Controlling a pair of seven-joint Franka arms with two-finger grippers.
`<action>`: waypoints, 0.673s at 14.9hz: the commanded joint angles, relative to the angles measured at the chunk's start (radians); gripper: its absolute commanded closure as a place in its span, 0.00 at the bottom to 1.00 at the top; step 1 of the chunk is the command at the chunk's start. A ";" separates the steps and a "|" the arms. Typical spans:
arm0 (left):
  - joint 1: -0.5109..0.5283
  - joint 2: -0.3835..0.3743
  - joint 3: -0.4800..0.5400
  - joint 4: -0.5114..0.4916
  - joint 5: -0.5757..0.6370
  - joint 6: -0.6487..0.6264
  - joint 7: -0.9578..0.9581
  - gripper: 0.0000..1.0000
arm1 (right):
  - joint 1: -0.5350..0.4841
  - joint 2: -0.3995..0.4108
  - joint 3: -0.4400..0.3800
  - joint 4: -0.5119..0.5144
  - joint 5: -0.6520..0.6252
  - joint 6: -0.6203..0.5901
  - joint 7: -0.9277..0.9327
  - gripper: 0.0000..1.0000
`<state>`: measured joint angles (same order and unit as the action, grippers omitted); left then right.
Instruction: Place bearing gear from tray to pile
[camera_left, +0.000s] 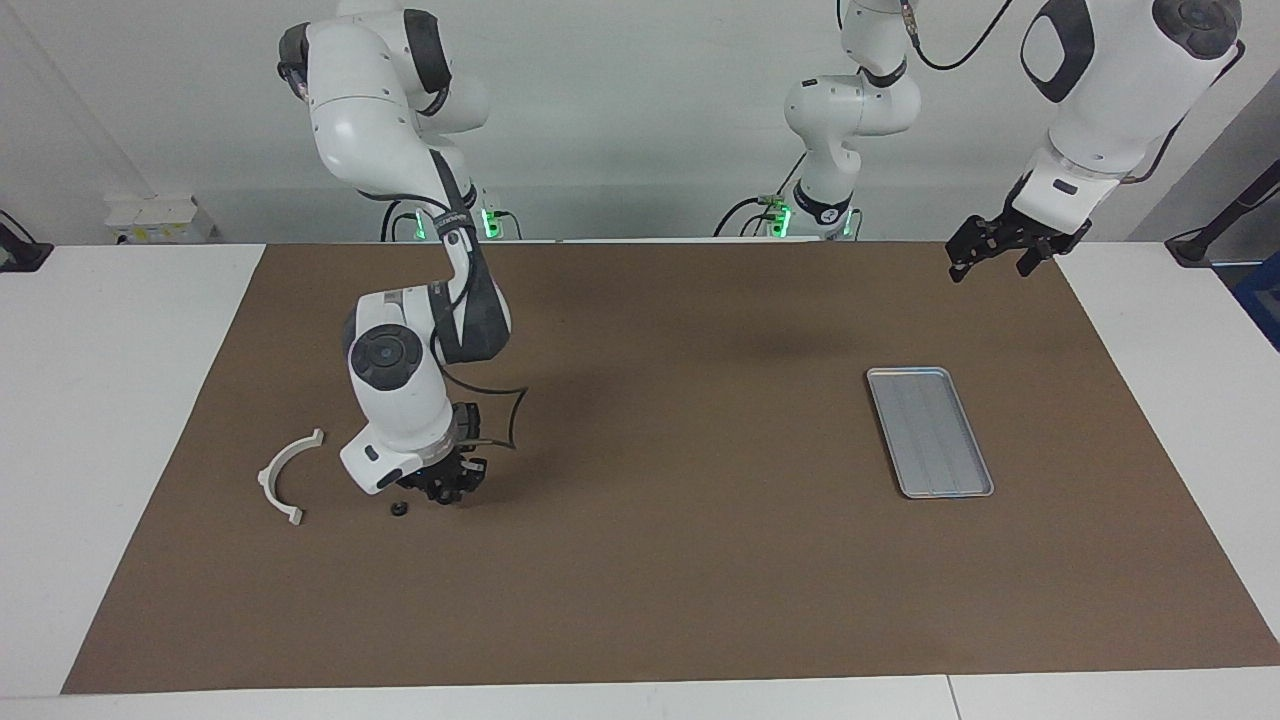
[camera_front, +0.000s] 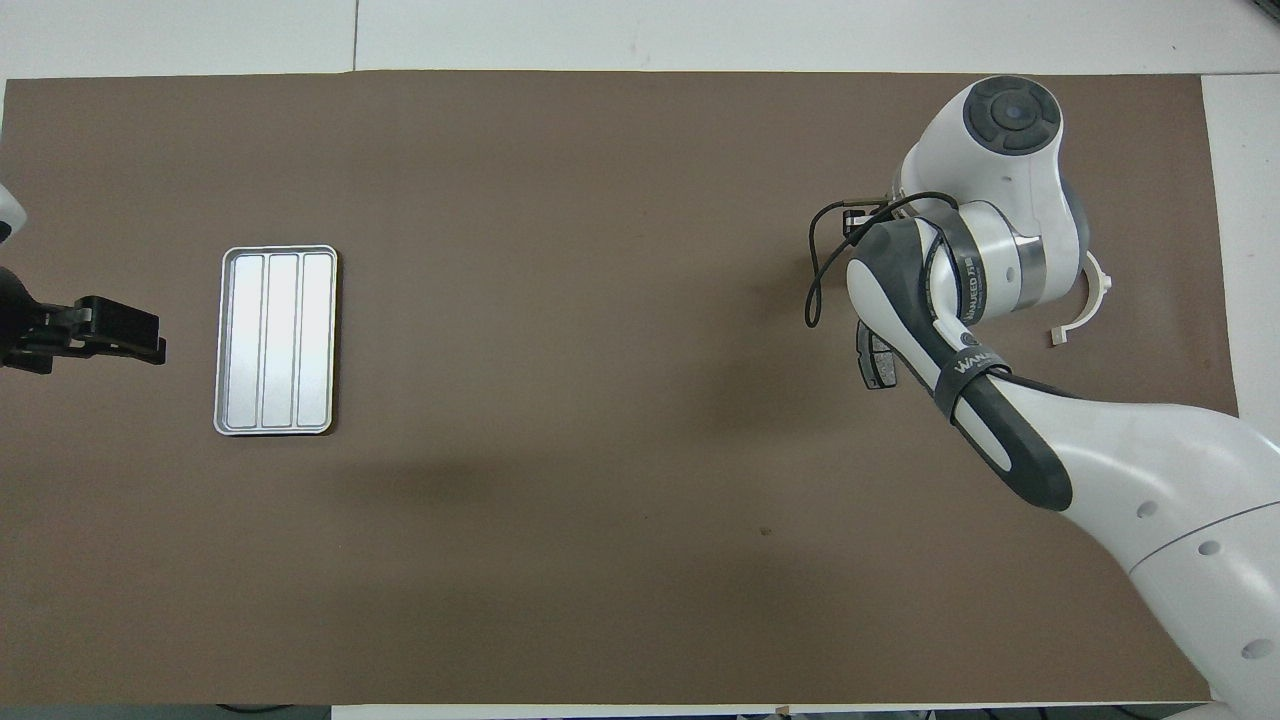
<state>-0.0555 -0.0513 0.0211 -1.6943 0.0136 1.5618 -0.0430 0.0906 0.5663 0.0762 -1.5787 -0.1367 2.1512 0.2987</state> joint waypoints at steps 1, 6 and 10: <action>-0.001 -0.015 0.000 -0.010 -0.012 -0.003 0.003 0.00 | -0.031 -0.046 0.016 -0.099 0.006 0.078 -0.038 1.00; -0.001 -0.015 0.000 -0.010 -0.011 -0.003 0.003 0.00 | -0.028 -0.046 0.016 -0.100 0.009 0.081 -0.024 0.01; -0.001 -0.015 0.000 -0.008 -0.011 -0.003 0.003 0.00 | -0.023 -0.051 0.016 -0.095 0.011 0.075 -0.026 0.00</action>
<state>-0.0557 -0.0514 0.0206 -1.6943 0.0135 1.5618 -0.0431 0.0804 0.5479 0.0800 -1.6356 -0.1366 2.2112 0.2930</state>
